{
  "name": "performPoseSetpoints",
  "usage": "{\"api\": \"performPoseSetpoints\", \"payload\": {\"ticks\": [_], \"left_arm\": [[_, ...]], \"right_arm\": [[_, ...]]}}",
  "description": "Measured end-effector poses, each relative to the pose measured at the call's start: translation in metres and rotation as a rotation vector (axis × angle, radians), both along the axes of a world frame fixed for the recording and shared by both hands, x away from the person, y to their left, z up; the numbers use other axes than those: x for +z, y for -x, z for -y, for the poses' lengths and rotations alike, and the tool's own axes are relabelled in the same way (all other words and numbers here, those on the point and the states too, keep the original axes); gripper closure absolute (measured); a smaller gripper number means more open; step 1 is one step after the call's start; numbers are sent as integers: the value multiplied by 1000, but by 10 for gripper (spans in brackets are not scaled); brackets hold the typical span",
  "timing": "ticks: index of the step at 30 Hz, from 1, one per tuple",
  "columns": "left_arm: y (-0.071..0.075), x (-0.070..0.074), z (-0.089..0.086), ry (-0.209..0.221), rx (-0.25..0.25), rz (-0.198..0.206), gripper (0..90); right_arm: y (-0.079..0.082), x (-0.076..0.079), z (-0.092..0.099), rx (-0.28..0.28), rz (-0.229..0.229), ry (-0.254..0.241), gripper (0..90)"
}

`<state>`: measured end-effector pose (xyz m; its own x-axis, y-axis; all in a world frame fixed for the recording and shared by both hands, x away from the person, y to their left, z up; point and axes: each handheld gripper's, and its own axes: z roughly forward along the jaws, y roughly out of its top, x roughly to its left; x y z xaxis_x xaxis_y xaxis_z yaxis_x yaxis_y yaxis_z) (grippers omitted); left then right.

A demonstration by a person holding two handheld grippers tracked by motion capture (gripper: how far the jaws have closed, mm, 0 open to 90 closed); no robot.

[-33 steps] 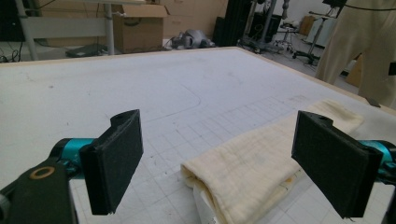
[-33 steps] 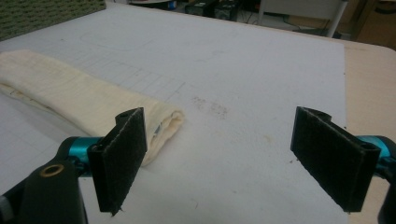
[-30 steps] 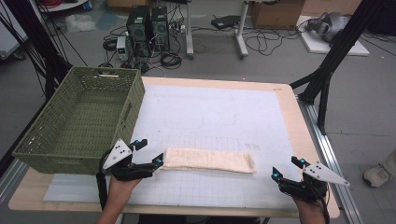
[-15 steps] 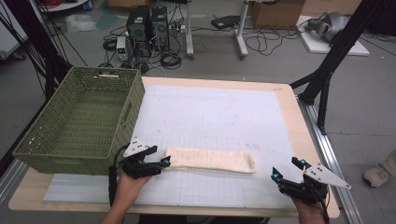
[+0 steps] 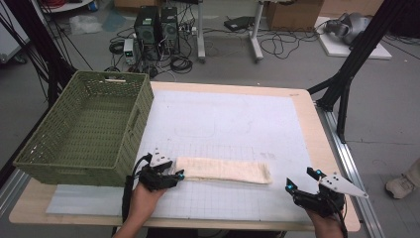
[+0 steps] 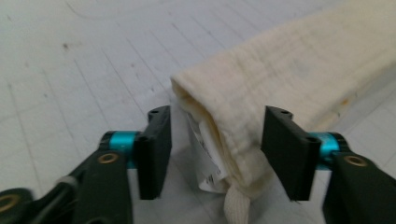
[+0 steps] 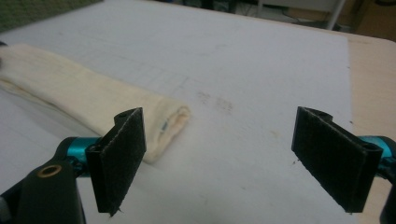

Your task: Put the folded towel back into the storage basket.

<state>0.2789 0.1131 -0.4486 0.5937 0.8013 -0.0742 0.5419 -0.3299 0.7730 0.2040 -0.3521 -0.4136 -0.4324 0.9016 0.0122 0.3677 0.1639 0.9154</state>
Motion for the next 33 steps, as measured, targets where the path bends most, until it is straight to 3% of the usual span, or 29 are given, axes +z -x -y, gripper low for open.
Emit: {"api": "performPoseSetpoints", "payload": {"ticks": [1, 3, 4, 6, 10, 11, 15, 17, 18, 22, 23, 24, 28, 30, 33], "left_arm": [[1, 1, 3, -11, 16, -2, 482], [4, 2, 6, -26, -5, 6, 584], [5, 2, 7, -29, -20, 10, 584], [6, 2, 8, -35, -34, 14, 669], [5, 2, 7, 10, -31, -20, 729], [5, 2, 8, 24, -31, -34, 798], [6, 4, 8, 24, -31, -41, 816], [6, 4, 6, 41, -34, -37, 818], [7, 4, 5, 50, -35, -34, 822], [9, 6, 4, 75, -44, -11, 822], [10, 7, 4, 72, -52, -4, 822], [11, 7, 3, 79, -59, 8, 822], [12, 8, 1, 98, -61, 18, 823], [14, 9, 1, 100, -69, 30, 824], [14, 9, 1, 107, -70, 32, 824]], "right_arm": [[0, -1, -1, 5, 1, 1, 163], [0, -1, -1, 8, -2, 6, 163], [-1, -1, -1, 6, -6, 12, 163], [0, -1, 0, 9, -2, 12, 163], [-1, -2, -1, 9, -14, 17, 163], [-2, -1, -2, 10, -8, 26, 163], [-2, -2, -3, 18, -19, 10, 163], [-4, -3, -5, 25, -34, 23, 163], [-7, -3, -9, 22, -42, 55, 163], [-10, -4, -15, 43, -46, 30, 198], [-11, -4, -18, 53, -41, 25, 258], [-12, -1, -22, 65, -6, 36, 282], [-15, -1, -27, 50, 4, 11, 260], [-20, -4, -32, 50, -21, 42, 268], [-23, -6, -34, 40, -38, 28, 272]]}}
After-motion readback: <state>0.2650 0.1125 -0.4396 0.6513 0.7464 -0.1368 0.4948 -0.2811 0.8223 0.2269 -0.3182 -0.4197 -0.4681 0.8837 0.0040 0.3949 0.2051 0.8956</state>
